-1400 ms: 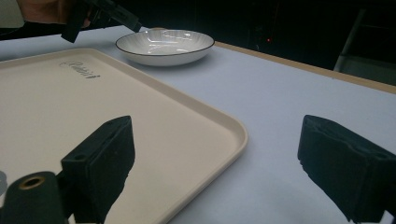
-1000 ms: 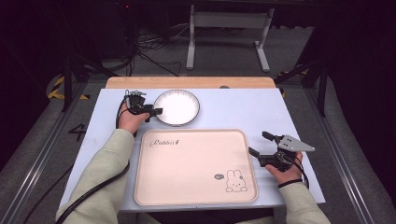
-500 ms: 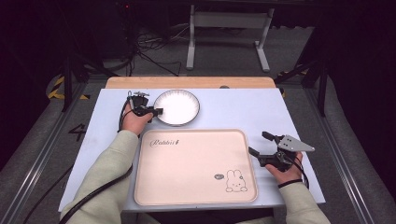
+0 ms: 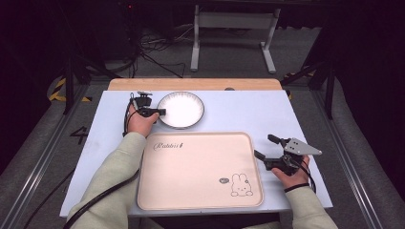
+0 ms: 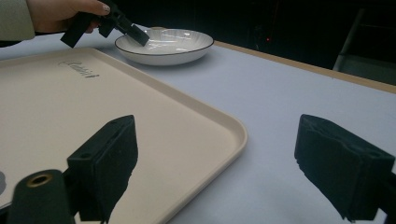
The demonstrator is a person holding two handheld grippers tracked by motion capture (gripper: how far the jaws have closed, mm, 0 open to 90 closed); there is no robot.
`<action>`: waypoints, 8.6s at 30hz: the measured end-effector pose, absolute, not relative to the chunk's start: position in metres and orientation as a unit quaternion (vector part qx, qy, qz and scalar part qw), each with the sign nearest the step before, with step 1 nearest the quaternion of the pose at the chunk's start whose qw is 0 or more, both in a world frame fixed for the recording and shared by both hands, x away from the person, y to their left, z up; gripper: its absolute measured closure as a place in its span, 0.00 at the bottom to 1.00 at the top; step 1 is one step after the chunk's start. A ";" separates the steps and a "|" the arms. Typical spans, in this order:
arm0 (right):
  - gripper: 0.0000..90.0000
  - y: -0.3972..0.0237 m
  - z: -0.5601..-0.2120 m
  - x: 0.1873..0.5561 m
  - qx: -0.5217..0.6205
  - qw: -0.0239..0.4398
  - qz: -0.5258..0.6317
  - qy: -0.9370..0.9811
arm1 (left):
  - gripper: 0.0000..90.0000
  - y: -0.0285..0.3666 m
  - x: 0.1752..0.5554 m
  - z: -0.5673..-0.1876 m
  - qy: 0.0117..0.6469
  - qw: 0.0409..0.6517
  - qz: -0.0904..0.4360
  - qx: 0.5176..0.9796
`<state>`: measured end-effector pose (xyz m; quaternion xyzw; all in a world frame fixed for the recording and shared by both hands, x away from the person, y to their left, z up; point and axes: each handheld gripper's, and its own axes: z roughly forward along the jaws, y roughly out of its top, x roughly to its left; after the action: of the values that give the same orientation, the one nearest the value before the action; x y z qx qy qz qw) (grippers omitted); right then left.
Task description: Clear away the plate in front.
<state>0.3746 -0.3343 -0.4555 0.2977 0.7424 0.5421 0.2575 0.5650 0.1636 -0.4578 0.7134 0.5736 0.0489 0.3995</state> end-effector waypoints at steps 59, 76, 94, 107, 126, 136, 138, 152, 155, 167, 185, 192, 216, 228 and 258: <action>0.17 -0.335 -0.456 0.375 0.300 0.255 0.544 0.741 | 0.93 0.164 0.551 -0.383 0.571 0.454 0.044 0.682; 0.17 -0.335 -0.455 0.375 0.301 0.254 0.545 0.740 | 0.93 0.171 0.529 -0.354 0.532 0.454 0.045 0.714; 0.17 -0.334 -0.456 0.375 0.299 0.255 0.545 0.741 | 0.93 0.174 0.496 -0.336 0.485 0.464 0.024 0.741; 0.17 -0.334 -0.456 0.375 0.297 0.254 0.545 0.741 | 0.93 0.169 0.473 -0.342 0.455 0.474 0.004 0.754; 0.17 -0.334 -0.456 0.375 0.297 0.254 0.545 0.742 | 0.93 0.165 0.447 -0.349 0.436 0.473 -0.008 0.766; 0.17 -0.334 -0.455 0.375 0.296 0.255 0.544 0.743 | 0.93 0.157 0.450 -0.359 0.420 0.449 -0.041 0.787; 0.17 -0.334 -0.455 0.375 0.296 0.255 0.544 0.743 | 0.93 0.154 0.451 -0.362 0.417 0.443 -0.050 0.792; 0.17 -0.334 -0.455 0.375 0.295 0.254 0.544 0.743 | 0.93 0.132 0.452 -0.378 0.403 0.402 -0.081 0.818; 0.17 -0.334 -0.455 0.375 0.294 0.254 0.543 0.744 | 0.93 0.130 0.452 -0.380 0.402 0.396 -0.084 0.821; 0.18 -0.334 -0.455 0.375 0.294 0.254 0.543 0.744 | 0.93 0.118 0.451 -0.387 0.389 0.377 -0.109 0.834; 0.18 -0.335 -0.455 0.375 0.294 0.254 0.545 0.743 | 0.93 0.103 0.452 -0.403 0.383 0.370 -0.134 0.836; 0.18 -0.335 -0.455 0.374 0.296 0.253 0.546 0.742 | 0.93 0.102 0.455 -0.409 0.390 0.375 -0.143 0.829; 0.18 -0.335 -0.455 0.374 0.296 0.254 0.548 0.740 | 0.94 0.100 0.463 -0.430 0.408 0.374 -0.151 0.819; 0.18 -0.335 -0.455 0.374 0.295 0.254 0.548 0.741 | 0.91 0.095 0.461 -0.435 0.415 0.361 -0.130 0.825; 0.10 -0.335 -0.455 0.377 0.303 0.242 0.545 0.744 | 0.41 0.114 0.430 -0.415 0.337 0.441 -0.005 0.832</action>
<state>0.3773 -0.3354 -0.4548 0.3026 0.7437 0.5447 0.2421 0.4304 0.1143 -0.4147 0.8319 0.3372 -0.0054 0.4406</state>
